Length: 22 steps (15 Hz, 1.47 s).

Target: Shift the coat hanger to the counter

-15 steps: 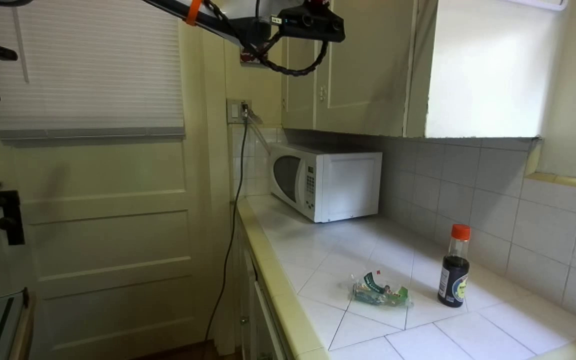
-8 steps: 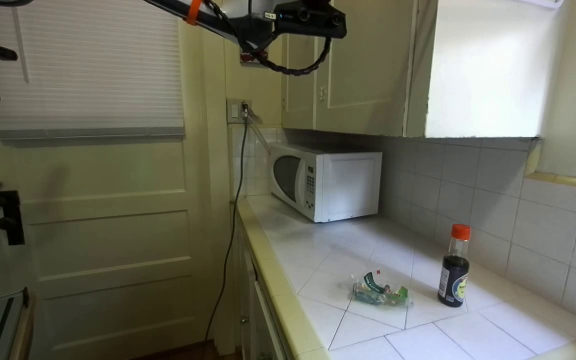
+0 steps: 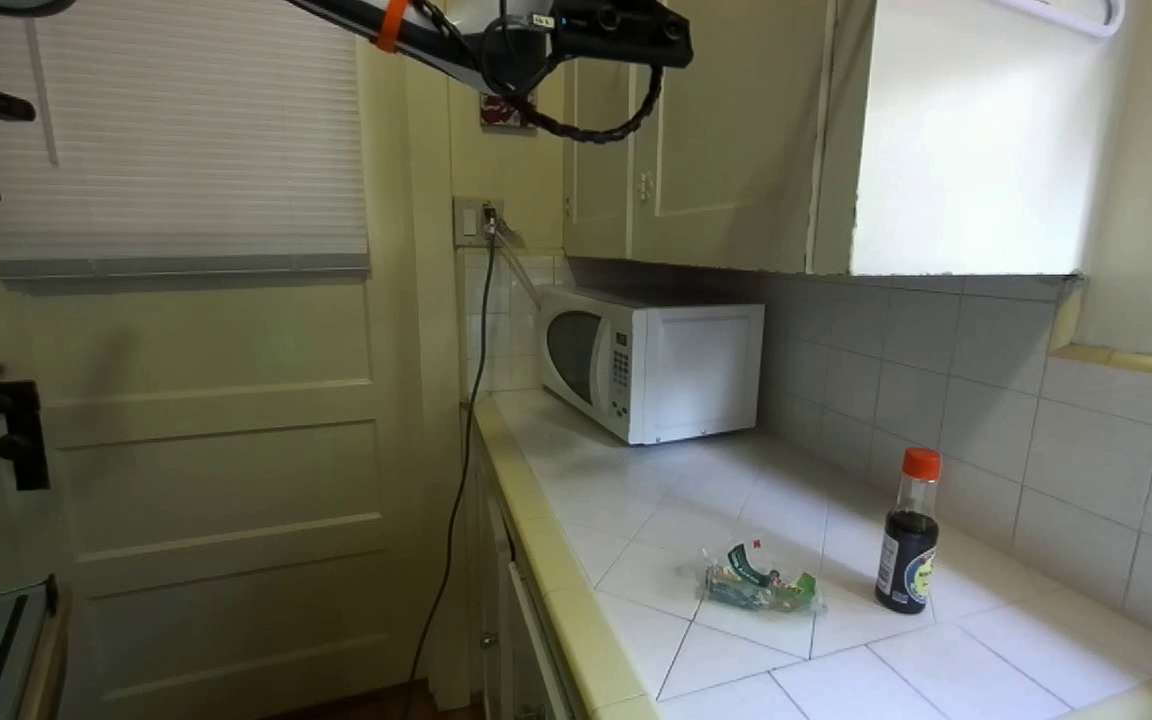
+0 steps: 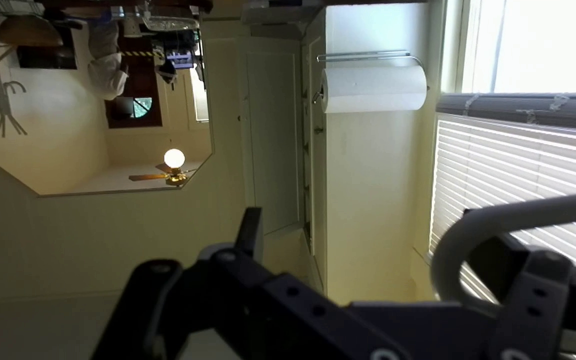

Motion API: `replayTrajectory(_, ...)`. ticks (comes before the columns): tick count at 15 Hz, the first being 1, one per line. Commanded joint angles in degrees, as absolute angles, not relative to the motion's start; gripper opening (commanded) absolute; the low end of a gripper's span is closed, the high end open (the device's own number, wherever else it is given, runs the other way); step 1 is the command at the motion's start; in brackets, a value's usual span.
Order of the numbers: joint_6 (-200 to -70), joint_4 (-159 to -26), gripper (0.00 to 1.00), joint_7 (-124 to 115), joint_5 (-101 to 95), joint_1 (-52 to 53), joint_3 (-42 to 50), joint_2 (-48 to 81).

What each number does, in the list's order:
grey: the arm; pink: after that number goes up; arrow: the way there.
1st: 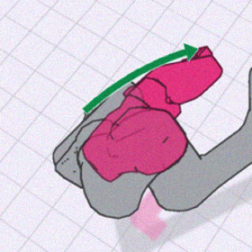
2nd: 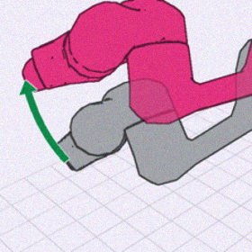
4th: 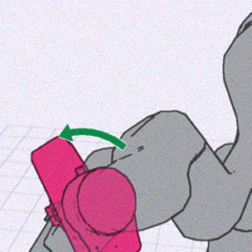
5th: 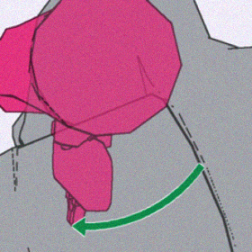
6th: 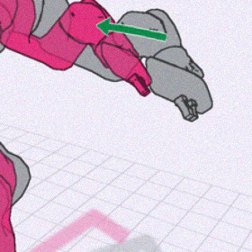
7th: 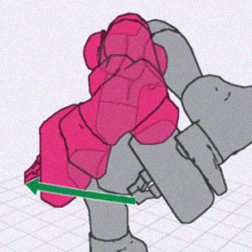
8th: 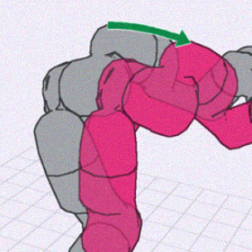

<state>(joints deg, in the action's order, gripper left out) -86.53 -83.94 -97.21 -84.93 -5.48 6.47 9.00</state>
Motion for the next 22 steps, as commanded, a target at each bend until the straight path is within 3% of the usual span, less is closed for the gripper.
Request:
replayTrajectory(1, -85.20, -80.76, 1.00, -95.36, -87.96, -4.33, 5.77, 11.13)
replayTrajectory(2, -85.37, -80.49, 1.00, -95.26, -88.34, -4.11, 5.57, 11.37)
replayTrajectory(3, -85.43, -80.27, 0.83, -94.98, -88.79, -3.93, 5.48, 11.45)
replayTrajectory(13, -85.34, -81.72, 0.04, -95.33, -89.84, -3.78, 5.55, 10.36)
replayTrajectory(14, -85.11, -81.90, 0.01, -95.47, -89.68, -3.93, 5.69, 10.11)
replayTrajectory(22, -84.04, -82.59, 0.04, -98.20, -88.04, -6.07, 7.14, 6.12)
